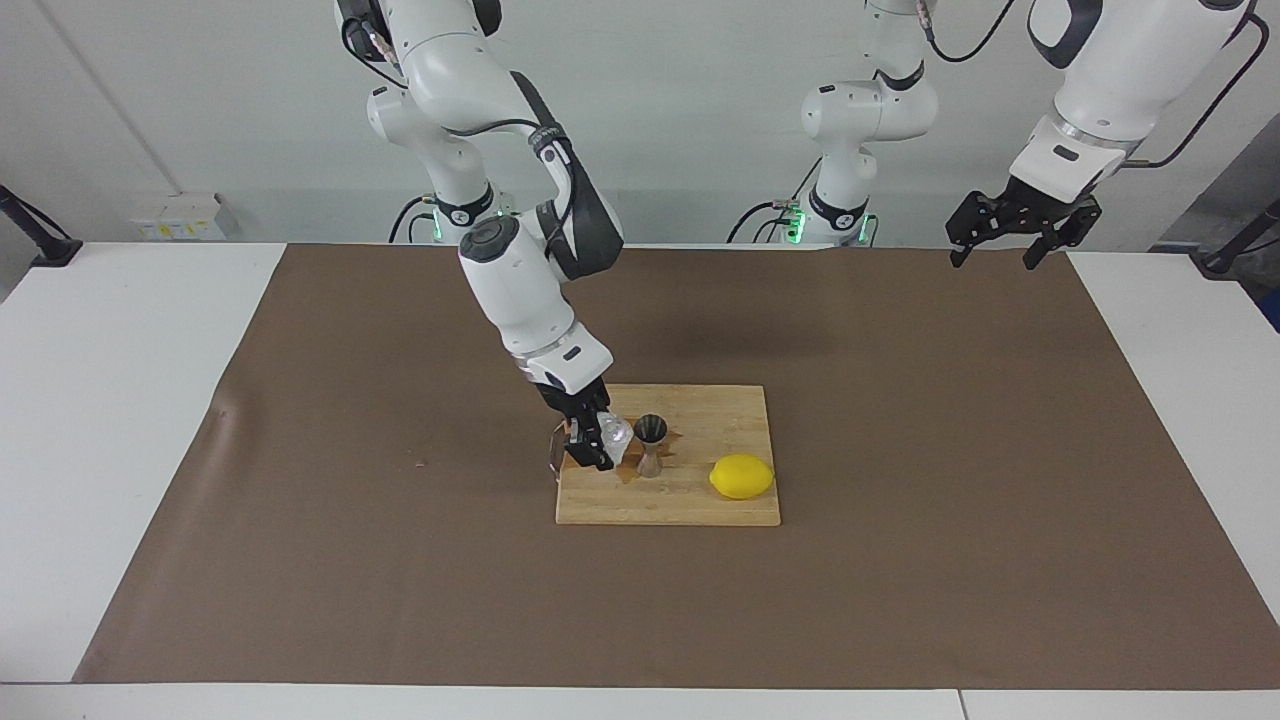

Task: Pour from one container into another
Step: 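Tilt the glass cup with the right gripper to pour into the metal cup, then carry the glass cup with the right gripper back to its spot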

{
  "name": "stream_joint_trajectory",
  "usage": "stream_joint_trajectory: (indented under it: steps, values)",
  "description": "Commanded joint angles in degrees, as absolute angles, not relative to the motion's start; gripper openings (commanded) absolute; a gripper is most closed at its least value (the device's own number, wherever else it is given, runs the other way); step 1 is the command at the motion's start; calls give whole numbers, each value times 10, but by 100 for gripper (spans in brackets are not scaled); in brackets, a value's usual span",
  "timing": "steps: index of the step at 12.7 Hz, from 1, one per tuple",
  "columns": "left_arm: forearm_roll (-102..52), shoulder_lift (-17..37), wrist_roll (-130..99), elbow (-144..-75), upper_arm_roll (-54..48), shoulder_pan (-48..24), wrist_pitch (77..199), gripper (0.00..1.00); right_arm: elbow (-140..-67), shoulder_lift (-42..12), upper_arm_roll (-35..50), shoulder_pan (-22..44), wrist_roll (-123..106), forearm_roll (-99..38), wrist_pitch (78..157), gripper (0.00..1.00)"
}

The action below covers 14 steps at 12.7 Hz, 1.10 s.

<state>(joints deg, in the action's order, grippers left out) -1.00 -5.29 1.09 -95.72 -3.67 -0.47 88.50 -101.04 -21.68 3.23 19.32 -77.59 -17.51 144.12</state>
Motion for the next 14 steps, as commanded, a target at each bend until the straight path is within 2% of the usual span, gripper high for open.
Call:
stream_joint_trajectory:
  steps: [1,5,10,14]
  values:
    - [-4,-65,15,-966,-36,-4,879,100,-1018,-208,38,170,-836,-231,1441,36]
    - [-4,-65,15,-966,-36,-4,879,100,-1020,-203,37,92,-1006,-347,1376,36]
    - [-4,-65,15,-966,-36,-4,878,100,-1106,-171,37,-20,-1114,-454,1320,36]
    - [-4,-65,15,-966,-36,-4,879,100,-1135,-191,37,-96,-1220,-492,1276,36]
